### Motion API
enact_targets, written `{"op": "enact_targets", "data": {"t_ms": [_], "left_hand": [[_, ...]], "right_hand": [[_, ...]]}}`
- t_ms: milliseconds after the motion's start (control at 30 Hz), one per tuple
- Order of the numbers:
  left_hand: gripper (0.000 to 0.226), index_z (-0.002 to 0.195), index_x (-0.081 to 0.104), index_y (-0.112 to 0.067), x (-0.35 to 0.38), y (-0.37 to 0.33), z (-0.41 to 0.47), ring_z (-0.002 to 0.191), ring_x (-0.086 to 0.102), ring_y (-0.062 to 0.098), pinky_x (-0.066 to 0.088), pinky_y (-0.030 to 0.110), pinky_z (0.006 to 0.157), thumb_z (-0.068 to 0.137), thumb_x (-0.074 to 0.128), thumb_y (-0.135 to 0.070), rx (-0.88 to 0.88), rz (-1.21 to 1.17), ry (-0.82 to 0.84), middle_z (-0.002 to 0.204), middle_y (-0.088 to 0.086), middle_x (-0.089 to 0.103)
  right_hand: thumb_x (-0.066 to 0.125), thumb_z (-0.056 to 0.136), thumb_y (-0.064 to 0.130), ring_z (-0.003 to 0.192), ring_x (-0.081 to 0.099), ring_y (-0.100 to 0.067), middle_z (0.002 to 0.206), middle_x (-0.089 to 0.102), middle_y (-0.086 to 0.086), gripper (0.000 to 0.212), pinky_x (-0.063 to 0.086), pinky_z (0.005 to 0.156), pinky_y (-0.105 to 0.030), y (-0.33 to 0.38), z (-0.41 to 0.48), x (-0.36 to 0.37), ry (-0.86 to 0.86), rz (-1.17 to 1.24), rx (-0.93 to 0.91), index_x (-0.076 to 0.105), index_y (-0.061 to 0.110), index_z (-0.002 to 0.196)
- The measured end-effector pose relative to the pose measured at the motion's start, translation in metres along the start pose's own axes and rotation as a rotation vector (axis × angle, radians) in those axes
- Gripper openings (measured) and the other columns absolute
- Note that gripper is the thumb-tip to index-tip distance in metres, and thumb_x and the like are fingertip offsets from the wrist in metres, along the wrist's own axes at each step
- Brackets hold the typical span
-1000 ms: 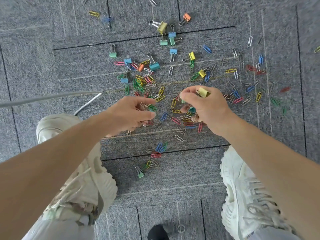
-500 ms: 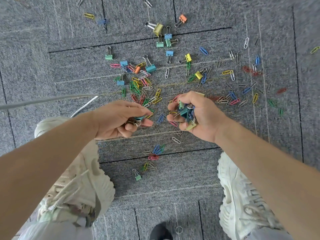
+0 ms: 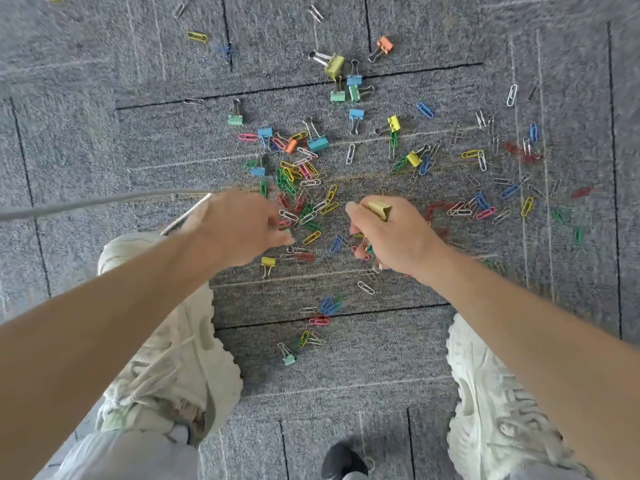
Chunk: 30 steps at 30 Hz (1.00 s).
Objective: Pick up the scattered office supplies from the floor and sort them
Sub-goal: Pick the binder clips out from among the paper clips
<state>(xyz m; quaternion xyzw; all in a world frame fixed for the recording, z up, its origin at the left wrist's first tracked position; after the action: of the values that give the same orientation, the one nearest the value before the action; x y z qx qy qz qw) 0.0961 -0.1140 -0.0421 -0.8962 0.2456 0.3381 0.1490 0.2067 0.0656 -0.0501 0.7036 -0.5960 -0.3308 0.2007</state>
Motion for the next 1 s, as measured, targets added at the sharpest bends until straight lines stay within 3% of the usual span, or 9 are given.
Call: {"op": "enact_targets", "data": {"t_ms": [67, 200, 333, 467, 633, 767, 900, 1000], "left_hand": [[0.043, 0.113, 0.062, -0.027, 0.009, 0.005, -0.002, 0.067, 0.061, 0.013, 0.059, 0.037, 0.071, 0.084, 0.059, -0.059, 0.012, -0.045, -0.033, 0.082, -0.003, 0.065], [0.041, 0.125, 0.051, -0.032, 0.019, 0.004, -0.005, 0.068, 0.058, 0.012, 0.055, 0.031, 0.066, 0.089, 0.062, -0.048, 0.097, 0.012, -0.036, 0.088, -0.004, 0.062], [0.042, 0.134, 0.044, -0.036, 0.023, 0.0, -0.007, 0.07, 0.063, 0.012, 0.05, 0.025, 0.057, 0.095, 0.059, -0.042, 0.185, 0.036, -0.077, 0.097, -0.004, 0.068], [0.021, 0.118, 0.061, -0.031, 0.019, -0.006, -0.001, 0.079, 0.064, 0.012, 0.055, 0.028, 0.066, 0.097, 0.06, -0.035, 0.225, 0.062, -0.063, 0.098, -0.006, 0.068], [0.027, 0.118, 0.057, -0.028, 0.013, -0.008, 0.005, 0.082, 0.063, 0.017, 0.059, 0.036, 0.076, 0.094, 0.062, -0.04, 0.173, 0.063, 0.026, 0.1, -0.002, 0.064], [0.011, 0.104, 0.06, -0.027, 0.014, -0.007, 0.007, 0.078, 0.058, 0.014, 0.05, 0.03, 0.066, 0.097, 0.06, -0.034, 0.163, 0.036, 0.065, 0.087, -0.008, 0.058], [0.018, 0.098, 0.059, -0.019, 0.018, -0.008, 0.007, 0.072, 0.062, 0.015, 0.058, 0.035, 0.071, 0.096, 0.056, -0.037, 0.199, 0.051, 0.073, 0.082, -0.004, 0.062], [0.012, 0.094, 0.051, -0.021, 0.022, -0.004, 0.004, 0.064, 0.053, 0.007, 0.047, 0.024, 0.059, 0.099, 0.05, -0.032, 0.183, -0.043, 0.053, 0.077, -0.005, 0.056]], "right_hand": [[0.049, 0.103, 0.035, 0.062, 0.066, -0.022, 0.071, 0.055, 0.001, 0.034, 0.05, 0.049, -0.023, 0.003, 0.002, 0.005, 0.009, -0.033, -0.013, 0.06, 0.015, 0.077], [0.05, 0.103, 0.03, 0.071, 0.066, -0.035, 0.066, 0.05, -0.005, 0.034, 0.039, 0.041, -0.009, 0.009, 0.003, 0.015, 0.037, -0.008, 0.016, 0.06, 0.011, 0.077], [0.05, 0.103, 0.031, 0.061, 0.063, -0.021, 0.067, 0.05, -0.006, 0.034, 0.044, 0.045, -0.014, 0.013, 0.005, 0.022, 0.048, -0.02, 0.006, 0.061, 0.01, 0.077], [0.048, 0.103, 0.032, 0.071, 0.068, -0.033, 0.064, 0.049, -0.004, 0.034, 0.038, 0.04, -0.012, 0.011, 0.007, 0.026, 0.051, -0.06, 0.021, 0.061, 0.008, 0.082], [0.047, 0.103, 0.037, 0.062, 0.071, -0.023, 0.058, 0.05, 0.011, 0.035, 0.036, 0.043, -0.017, 0.004, 0.009, 0.027, 0.038, -0.093, 0.028, 0.061, 0.015, 0.08], [0.048, 0.103, 0.037, 0.053, 0.067, -0.017, 0.052, 0.05, 0.014, 0.036, 0.041, 0.05, -0.026, 0.002, 0.009, 0.027, 0.046, -0.072, 0.027, 0.062, 0.012, 0.08], [0.048, 0.103, 0.033, 0.059, 0.067, -0.028, 0.047, 0.044, 0.01, 0.037, 0.037, 0.04, -0.018, 0.003, 0.006, 0.023, 0.028, -0.01, 0.057, 0.062, 0.005, 0.084], [0.048, 0.103, 0.035, 0.053, 0.066, -0.018, 0.042, 0.047, 0.016, 0.036, 0.039, 0.044, -0.024, 0.003, 0.005, 0.021, 0.029, -0.005, 0.058, 0.06, 0.01, 0.081]]}}
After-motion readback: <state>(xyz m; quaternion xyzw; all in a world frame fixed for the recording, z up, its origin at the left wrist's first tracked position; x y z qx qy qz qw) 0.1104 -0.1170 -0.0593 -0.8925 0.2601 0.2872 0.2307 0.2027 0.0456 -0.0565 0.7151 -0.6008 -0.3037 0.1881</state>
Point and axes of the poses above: each hand's wrist, its own z-axis towards the middle knuckle, its own x-axis out of the palm, y = z × x, the point moved 3 cm from there along z, towards the middle knuckle
